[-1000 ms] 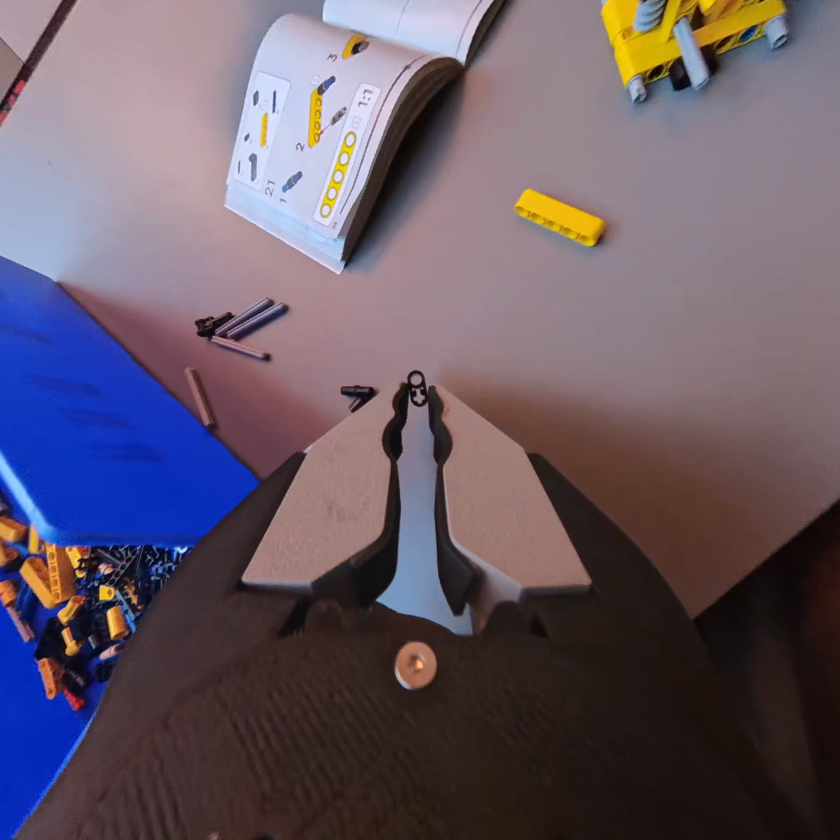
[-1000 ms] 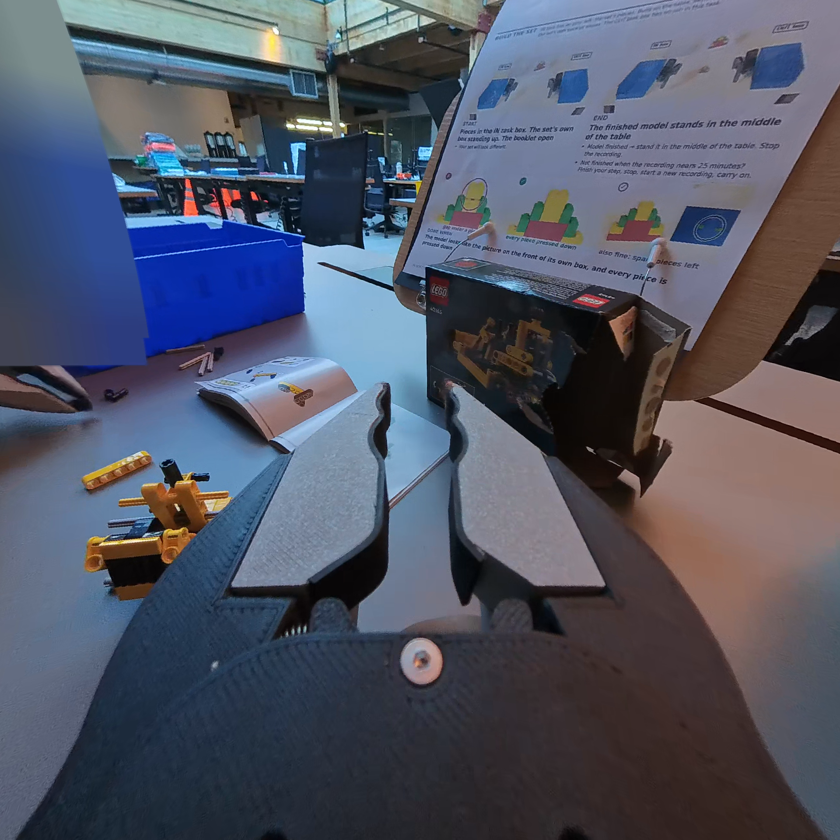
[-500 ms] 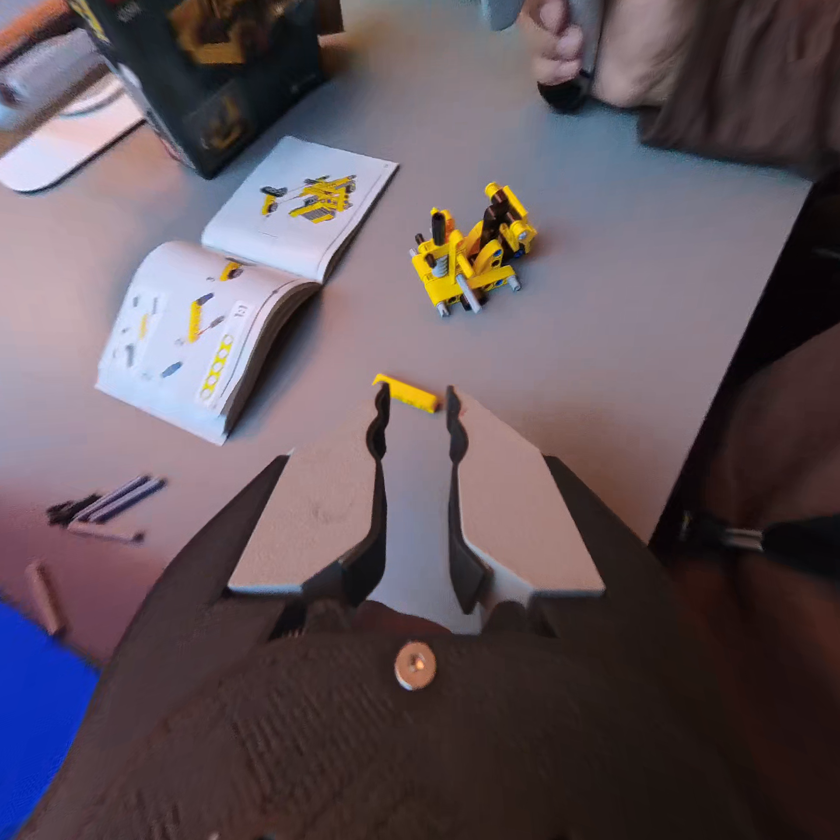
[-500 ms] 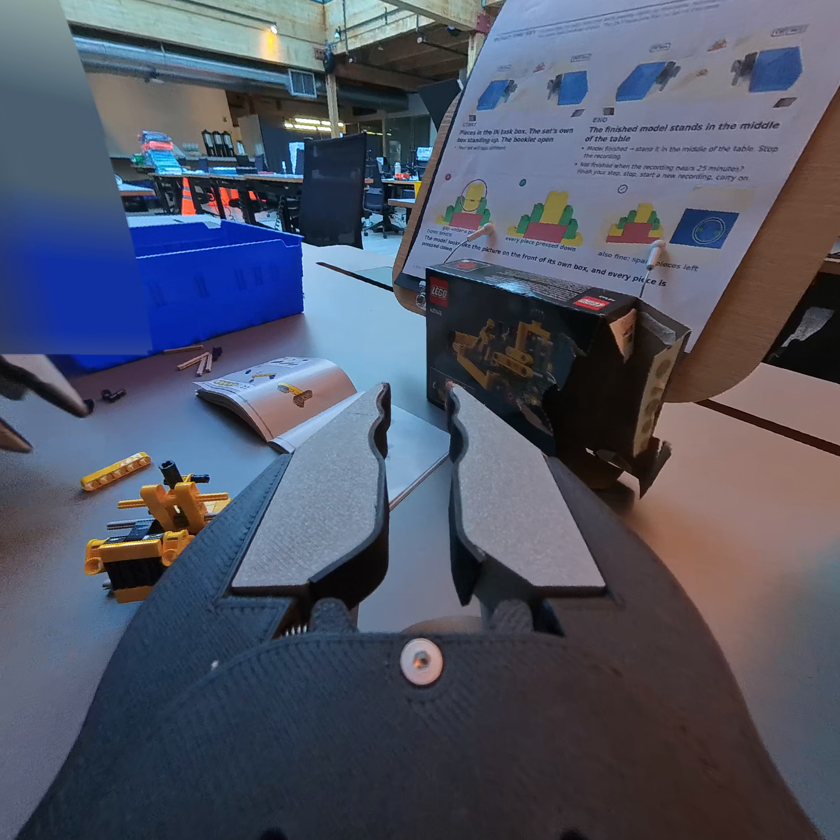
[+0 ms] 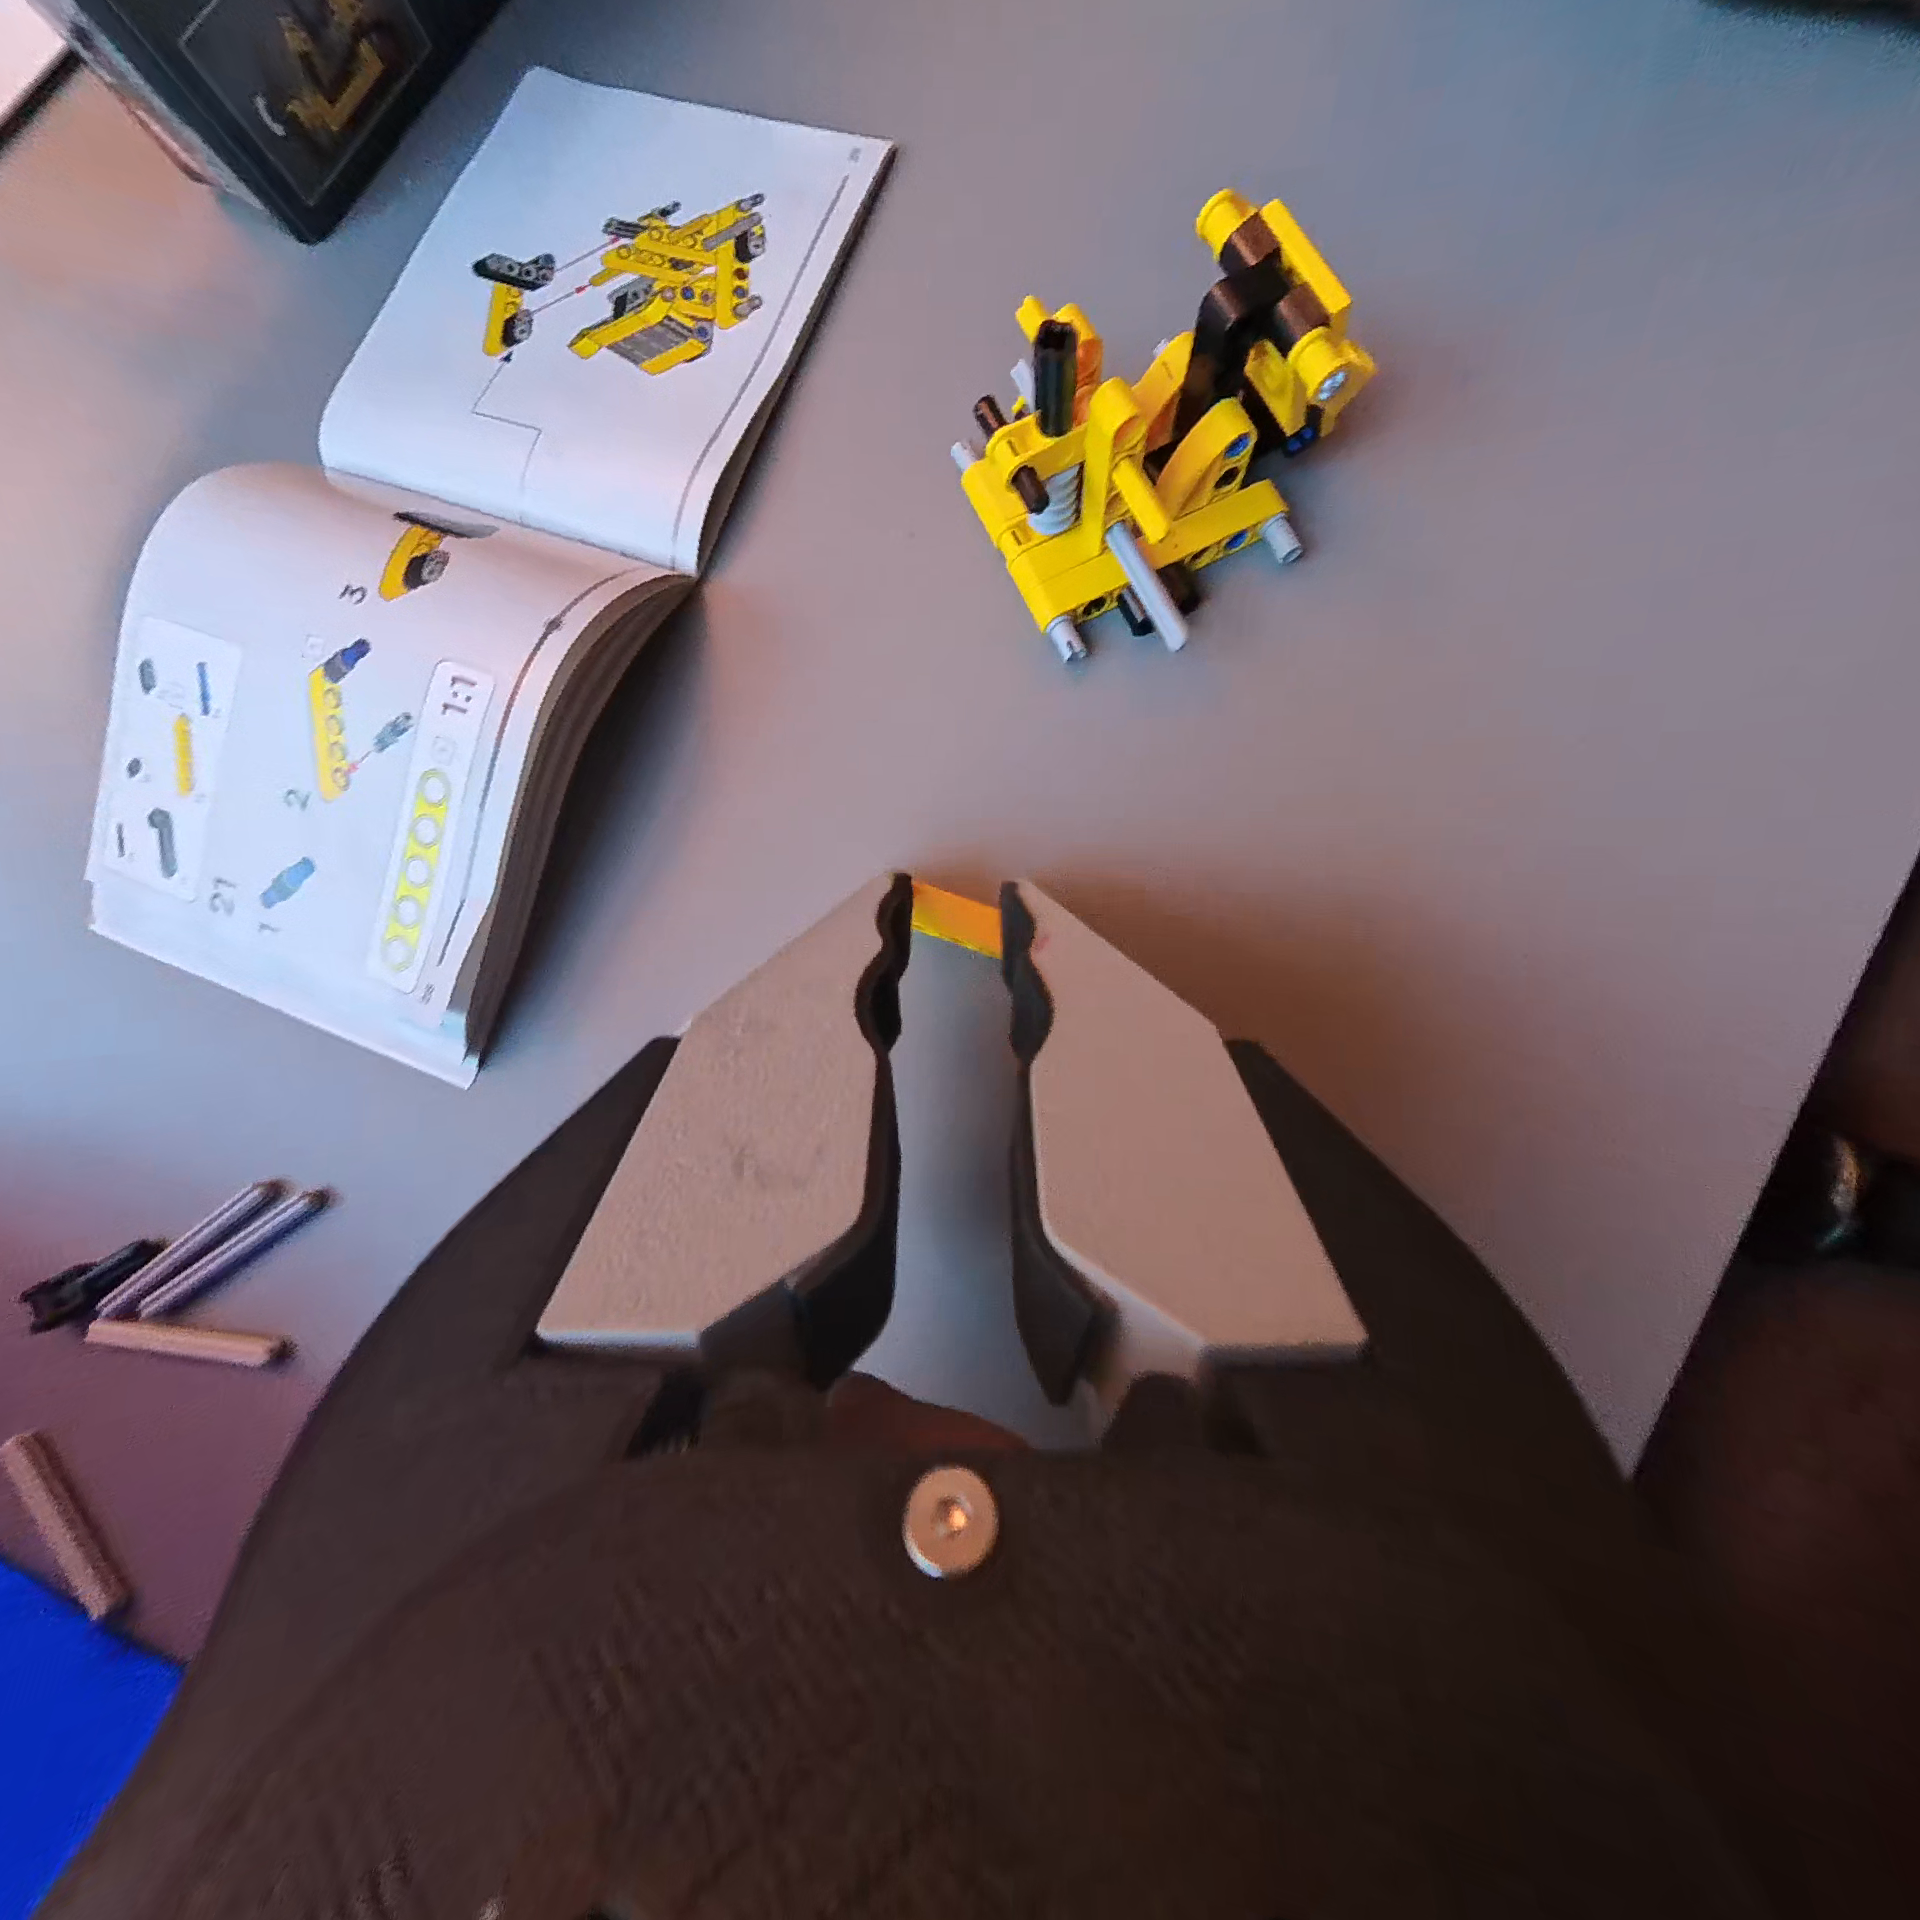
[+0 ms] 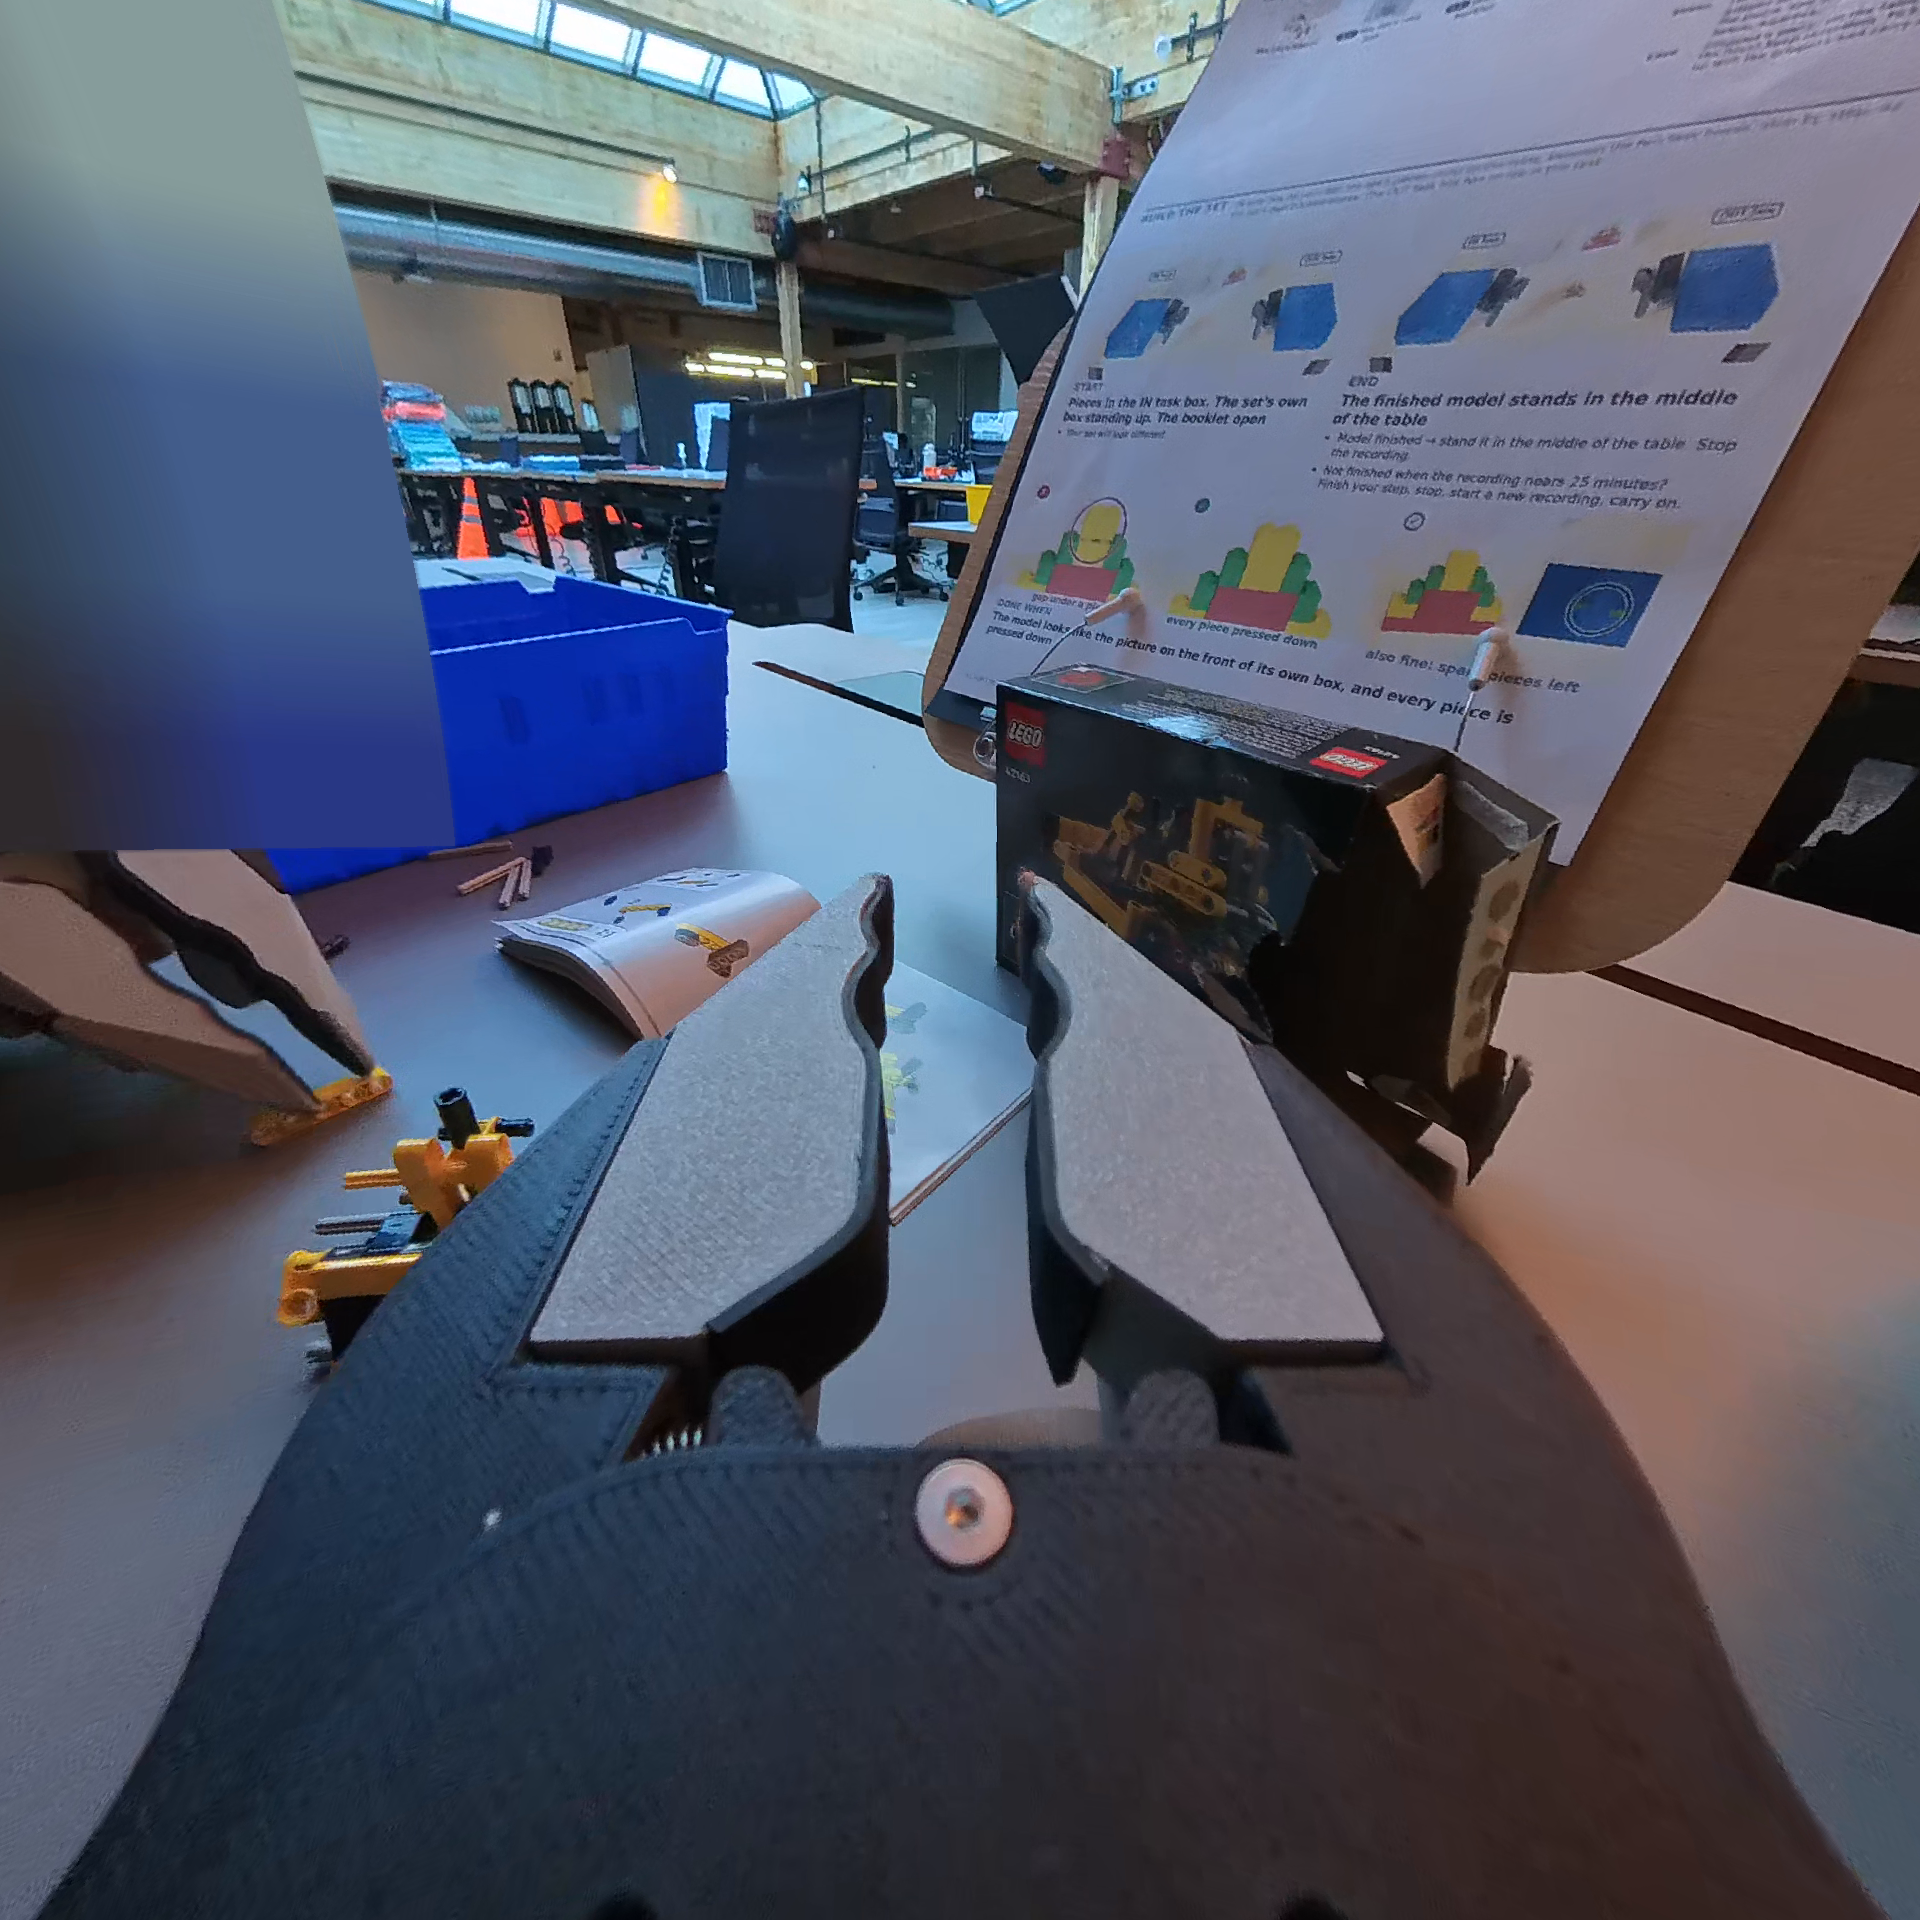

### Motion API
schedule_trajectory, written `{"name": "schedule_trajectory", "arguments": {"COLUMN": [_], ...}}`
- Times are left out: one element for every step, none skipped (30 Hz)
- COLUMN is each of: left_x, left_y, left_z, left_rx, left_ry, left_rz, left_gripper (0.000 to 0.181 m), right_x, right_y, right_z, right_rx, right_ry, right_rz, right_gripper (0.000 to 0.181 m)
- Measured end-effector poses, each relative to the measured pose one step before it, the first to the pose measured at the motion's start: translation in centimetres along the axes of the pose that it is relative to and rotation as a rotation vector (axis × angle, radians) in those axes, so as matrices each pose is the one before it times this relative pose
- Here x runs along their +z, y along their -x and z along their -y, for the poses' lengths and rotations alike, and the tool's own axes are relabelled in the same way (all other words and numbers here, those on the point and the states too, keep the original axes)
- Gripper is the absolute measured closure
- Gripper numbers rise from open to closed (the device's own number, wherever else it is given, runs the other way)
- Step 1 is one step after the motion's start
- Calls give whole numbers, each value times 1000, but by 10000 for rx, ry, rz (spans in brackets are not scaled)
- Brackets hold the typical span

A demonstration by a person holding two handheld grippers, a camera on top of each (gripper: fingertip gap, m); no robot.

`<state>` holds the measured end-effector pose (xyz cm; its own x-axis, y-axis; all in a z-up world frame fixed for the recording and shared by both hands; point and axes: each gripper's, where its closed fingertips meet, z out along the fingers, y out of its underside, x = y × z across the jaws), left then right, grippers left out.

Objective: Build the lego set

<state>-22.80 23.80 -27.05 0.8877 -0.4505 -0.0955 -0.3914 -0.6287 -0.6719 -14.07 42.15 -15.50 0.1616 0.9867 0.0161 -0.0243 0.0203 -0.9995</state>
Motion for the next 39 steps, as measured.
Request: {"name": "schedule_trajectory", "arguments": {"left_x": [-214,-239,-260,-281,-265,-268,-266,-249,-237,-227,-206,-192,-180,-162,-124,-109,-124,-202,-298,-459,-629,-843,-1019,-1205,-1302,-1304,-1197,-995,-686,-306,77,365,515,554,529,465,384,308,259], "left_y": [172,195,212,170,162,129,110,177,213,219,233,229,208,185,233,191,67,-1,-73,-135,-161,-57,188,547,1041,1576,2068,2366,2374,2167,1900,1650,1478,1300,1049,727,374,192,241], "left_z": [-238,-276,-308,-327,-331,-325,-324,-310,-308,-308,-282,-273,-250,-232,-195,-124,-3,153,268,364,560,797,1065,1342,1558,1670,1768,1799,1672,1268,710,201,-115,-248,-336,-399,-446,-499,-529], "left_rx": [-50,-77,-85,-62,-44,7,11,-23,-30,-35,-33,-10,-2,-13,-47,-52,-41,-53,-20,54,100,48,-74,-150,-143,-105,-98,-102,-89,-63,-94,-137,-76,-13,-44,-119,-170,-154,-130], "left_ry": [22,31,49,53,47,38,39,46,51,54,45,36,25,34,37,0,-63,-126,-172,-203,-291,-381,-463,-562,-616,-641,-681,-718,-710,-560,-332,-114,-11,-37,-48,-53,-67,-77,-98], "left_rz": [43,59,86,89,104,87,77,84,84,70,72,79,73,73,108,91,22,-6,-53,-112,-162,-188,-175,-109,76,296,525,676,696,591,461,368,375,377,328,216,61,-26,23], "left_gripper": [170,173,174,174,174,174,174,175,175,175,174,174,174,174,174,174,173,170,165,164,163,162,160,159,158,158,158,159,159,159,160,160,159,159,159,159,159,159,160], "right_x": [-2,4,11,8,16,22,28,37,31,26,19,19,13,14,11,18,21,9,9,3,3,2,15,28,36,51,49,63,56,53,62,55,53,21,7,-39,-25,-11,2], "right_y": [42,45,42,55,57,61,47,27,25,11,8,3,-4,-5,-4,8,-4,-4,-29,-19,-40,-51,-73,-57,-71,-33,-18,-27,-36,-40,-61,-82,-132,-183,-217,-256,-315,-360,-375], "right_z": [30,22,4,14,2,-13,-23,-43,-53,-57,-38,-37,-32,-30,-38,-40,-23,-35,-54,-46,-46,-52,-72,-79,-96,-118,-139,-158,-160,-156,-170,-185,-222,-228,-112,20,45,24,29], "right_rx": [10,10,5,0,-4,-7,-6,-3,1,0,-1,-2,0,2,1,-4,-8,-8,-1,13,24,29,26,18,13,10,-2,-33,-77,-96,-83,-70,-72,-87,-37,53,116,145,157], "right_ry": [-14,-8,-3,-3,-1,2,9,15,23,19,13,12,8,7,12,14,9,11,17,11,4,8,22,27,32,49,64,78,88,87,83,87,100,104,52,-39,-53,-44,-45], "right_rz": [20,21,19,17,19,15,11,8,5,3,-4,-7,-6,-7,-5,-3,-9,-15,-16,-15,-13,-16,-18,-20,-21,-11,-1,-18,-45,-53,-55,-55,-70,-96,-101,-97,-97,-95,-83], "right_gripper": [161,161,161,161,161,161,161,161,161,161,161,161,161,161,161,161,161,161,161,161,161,161,161,161,161,161,161,161,161,161,161,161,161,161,161,161,161,161,161]}}
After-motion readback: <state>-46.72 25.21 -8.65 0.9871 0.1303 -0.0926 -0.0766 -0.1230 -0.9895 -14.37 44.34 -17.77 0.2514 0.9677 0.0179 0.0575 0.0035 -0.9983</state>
